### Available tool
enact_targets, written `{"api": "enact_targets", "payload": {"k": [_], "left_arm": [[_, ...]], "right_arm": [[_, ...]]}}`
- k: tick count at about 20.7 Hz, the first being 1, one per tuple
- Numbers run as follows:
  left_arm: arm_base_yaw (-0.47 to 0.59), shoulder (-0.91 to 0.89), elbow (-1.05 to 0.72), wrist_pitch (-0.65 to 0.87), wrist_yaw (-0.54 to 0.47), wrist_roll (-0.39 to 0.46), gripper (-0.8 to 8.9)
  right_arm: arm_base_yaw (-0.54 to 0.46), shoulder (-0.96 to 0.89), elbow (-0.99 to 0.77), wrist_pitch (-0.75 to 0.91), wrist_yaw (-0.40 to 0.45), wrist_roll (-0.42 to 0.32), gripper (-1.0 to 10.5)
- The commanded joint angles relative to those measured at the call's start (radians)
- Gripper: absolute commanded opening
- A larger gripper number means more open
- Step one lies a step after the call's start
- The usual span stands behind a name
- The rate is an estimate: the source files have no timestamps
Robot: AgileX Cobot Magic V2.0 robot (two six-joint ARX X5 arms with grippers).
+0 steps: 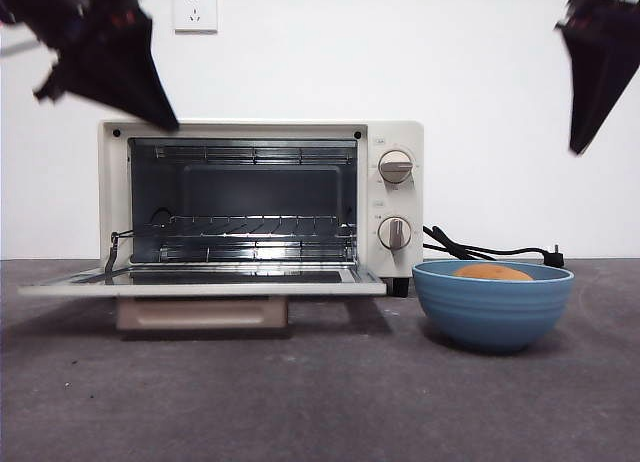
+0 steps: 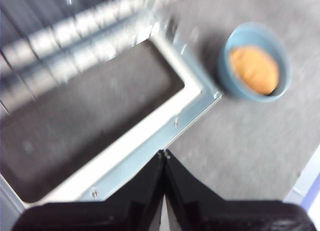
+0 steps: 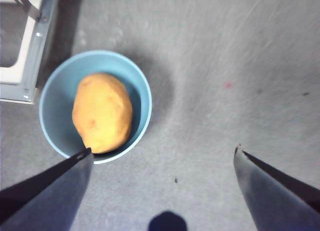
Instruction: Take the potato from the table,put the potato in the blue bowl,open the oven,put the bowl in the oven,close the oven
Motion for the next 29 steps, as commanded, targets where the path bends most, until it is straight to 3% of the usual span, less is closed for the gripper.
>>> {"api": "enact_targets", "payload": {"k": [1,7,12,18,26,29], "left_arm": [[-0.001,-0.095,-0.003,0.025,0.0,0.008,-0.08],[-0.001,-0.377,-0.003,0.028,-0.185,-0.023,-0.08],[-0.001,-0.498,-0.003,-0.076,-0.186,-0.023,-0.08],[-0.001,-0.503,-0.003,-0.175,-0.179,-0.023,-0.08],[-0.001,-0.503,-0.003,-0.2,-0.179,-0.022,-0.08],[-0.001,-0.503,-0.003,-0.201,-0.179,-0.022,-0.08]], "right_arm": [[-0.001,0.058,-0.011,0.029,-0.019,0.01,4.3],[-0.001,0.238,-0.011,0.106,-0.036,0.01,4.0],[-0.001,0.351,-0.011,0.2,-0.083,0.01,2.4],[-0.001,0.395,-0.011,0.242,-0.084,0.01,1.5],[-0.001,0.431,-0.011,0.266,-0.084,0.01,1.4],[-0.001,0.431,-0.011,0.268,-0.085,0.01,0.4]]}}
